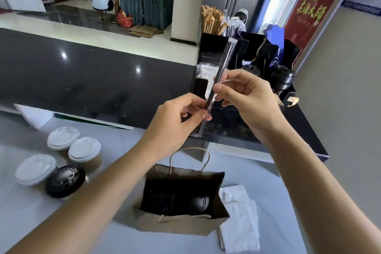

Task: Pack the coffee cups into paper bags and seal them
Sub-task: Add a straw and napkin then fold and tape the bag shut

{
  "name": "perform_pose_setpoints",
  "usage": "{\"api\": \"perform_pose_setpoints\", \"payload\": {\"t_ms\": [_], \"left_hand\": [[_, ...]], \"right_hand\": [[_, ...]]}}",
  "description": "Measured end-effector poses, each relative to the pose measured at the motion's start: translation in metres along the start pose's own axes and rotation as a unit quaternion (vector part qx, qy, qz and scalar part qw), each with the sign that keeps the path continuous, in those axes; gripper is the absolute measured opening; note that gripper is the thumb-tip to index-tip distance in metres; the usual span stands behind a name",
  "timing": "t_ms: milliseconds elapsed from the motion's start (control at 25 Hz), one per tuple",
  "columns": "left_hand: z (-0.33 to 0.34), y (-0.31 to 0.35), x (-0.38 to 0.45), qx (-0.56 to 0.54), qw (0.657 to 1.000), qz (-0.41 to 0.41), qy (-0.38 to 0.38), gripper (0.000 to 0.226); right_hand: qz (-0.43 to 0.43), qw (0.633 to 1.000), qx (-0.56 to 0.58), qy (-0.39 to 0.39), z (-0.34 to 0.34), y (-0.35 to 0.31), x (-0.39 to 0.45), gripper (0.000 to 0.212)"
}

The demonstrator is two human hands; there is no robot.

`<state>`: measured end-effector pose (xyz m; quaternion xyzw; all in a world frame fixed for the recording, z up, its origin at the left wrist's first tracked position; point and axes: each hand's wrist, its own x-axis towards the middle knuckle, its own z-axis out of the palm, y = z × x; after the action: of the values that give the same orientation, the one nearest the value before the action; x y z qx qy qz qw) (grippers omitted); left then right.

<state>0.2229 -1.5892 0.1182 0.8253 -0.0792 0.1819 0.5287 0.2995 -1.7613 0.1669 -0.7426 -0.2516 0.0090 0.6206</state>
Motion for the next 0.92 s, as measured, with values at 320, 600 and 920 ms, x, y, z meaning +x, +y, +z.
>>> {"api": "perform_pose_setpoints", "payload": {"t_ms": [320,600,920], "left_hand": [[-0.008,-0.026,-0.058,0.094,0.996,-0.001,-0.002,0.017],[-0.019,-0.052,-0.103,0.195,0.980,0.037,0.023,0.008],[-0.016,-0.079,-0.120,0.274,0.961,0.010,-0.019,0.015]], "right_hand": [[-0.003,0.998,0.051,0.033,0.014,0.027,-0.053,0.006],[-0.059,0.983,0.118,0.130,0.008,0.037,-0.080,0.012],[-0.083,0.977,0.119,0.154,-0.004,0.036,-0.093,0.012]]}}
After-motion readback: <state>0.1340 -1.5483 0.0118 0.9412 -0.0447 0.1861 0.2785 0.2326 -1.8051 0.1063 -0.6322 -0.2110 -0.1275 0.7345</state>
